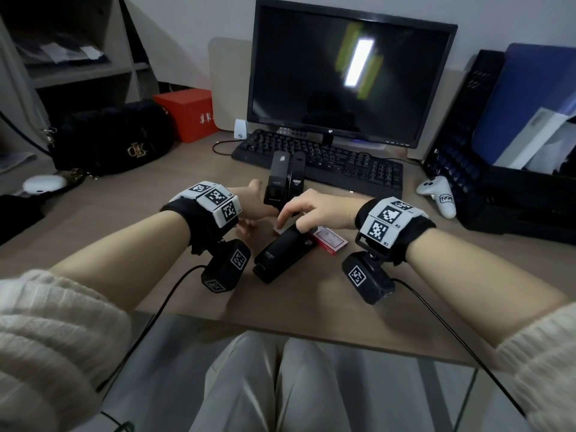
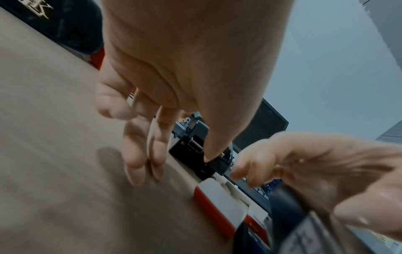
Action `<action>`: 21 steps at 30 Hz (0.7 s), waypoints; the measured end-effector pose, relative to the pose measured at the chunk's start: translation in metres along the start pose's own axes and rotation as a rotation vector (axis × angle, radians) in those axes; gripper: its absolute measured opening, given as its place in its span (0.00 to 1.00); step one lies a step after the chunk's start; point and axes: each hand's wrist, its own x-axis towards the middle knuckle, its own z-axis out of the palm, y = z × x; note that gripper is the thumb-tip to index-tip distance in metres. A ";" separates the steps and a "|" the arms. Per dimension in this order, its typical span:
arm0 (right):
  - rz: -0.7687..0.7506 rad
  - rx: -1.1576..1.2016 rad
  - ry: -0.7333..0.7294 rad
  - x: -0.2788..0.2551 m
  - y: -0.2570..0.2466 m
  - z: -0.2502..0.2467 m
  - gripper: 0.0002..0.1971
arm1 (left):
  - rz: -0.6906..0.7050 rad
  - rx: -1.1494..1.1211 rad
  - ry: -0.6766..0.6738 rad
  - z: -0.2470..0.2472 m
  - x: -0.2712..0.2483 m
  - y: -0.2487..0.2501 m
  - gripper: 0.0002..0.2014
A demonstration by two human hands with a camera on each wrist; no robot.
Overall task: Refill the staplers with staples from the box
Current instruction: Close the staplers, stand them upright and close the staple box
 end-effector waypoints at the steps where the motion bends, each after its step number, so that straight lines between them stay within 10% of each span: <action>1: 0.010 -0.003 -0.047 -0.002 -0.004 0.002 0.20 | 0.000 0.001 -0.003 0.000 -0.001 -0.001 0.41; 8: 0.191 -0.540 -0.141 0.004 -0.012 0.012 0.22 | -0.009 -0.030 -0.015 -0.002 -0.004 0.000 0.41; 21: 0.131 -0.825 -0.202 0.013 -0.025 0.019 0.17 | 0.021 0.003 -0.016 0.002 0.001 0.005 0.37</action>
